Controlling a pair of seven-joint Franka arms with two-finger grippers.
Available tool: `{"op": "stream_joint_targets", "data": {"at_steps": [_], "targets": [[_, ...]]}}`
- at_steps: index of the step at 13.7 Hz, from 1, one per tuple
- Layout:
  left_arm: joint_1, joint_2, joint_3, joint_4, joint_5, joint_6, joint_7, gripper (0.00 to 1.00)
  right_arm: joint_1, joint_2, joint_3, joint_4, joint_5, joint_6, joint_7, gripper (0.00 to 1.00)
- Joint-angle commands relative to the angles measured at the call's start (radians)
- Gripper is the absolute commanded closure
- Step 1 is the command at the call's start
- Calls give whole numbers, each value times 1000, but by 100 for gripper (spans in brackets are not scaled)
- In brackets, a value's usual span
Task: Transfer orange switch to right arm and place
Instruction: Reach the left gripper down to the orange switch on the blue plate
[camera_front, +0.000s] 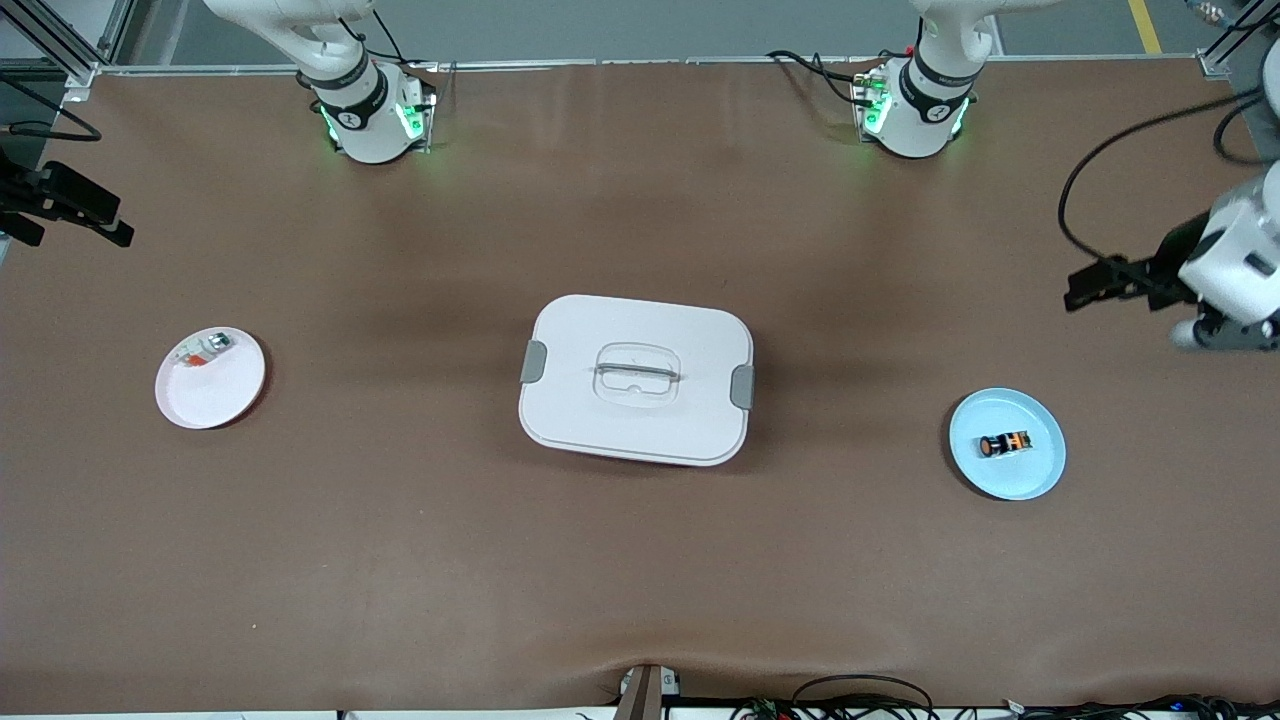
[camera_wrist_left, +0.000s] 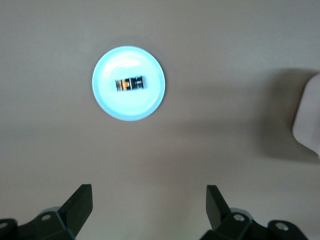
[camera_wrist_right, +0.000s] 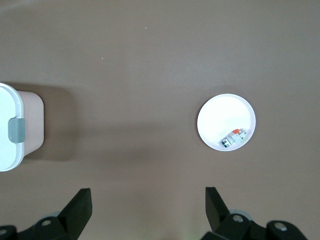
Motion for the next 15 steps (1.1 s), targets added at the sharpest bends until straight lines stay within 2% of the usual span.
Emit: {"op": "stream_joint_targets", "data": {"at_steps": [1, 3, 7, 15], "targets": [[7, 26, 1, -103, 12, 159, 63, 0, -8, -20, -4, -18, 15, 6, -10, 0], [20, 67, 1, -160, 57, 281, 94, 0, -8, -20, -6, -18, 15, 6, -10, 0], [80, 159, 0, -270, 64, 537, 93, 0, -8, -20, -6, -18, 15, 6, -10, 0], [91, 391, 3, -281, 62, 819, 70, 0, -26, -17, -7, -15, 13, 8, -10, 0]]}}
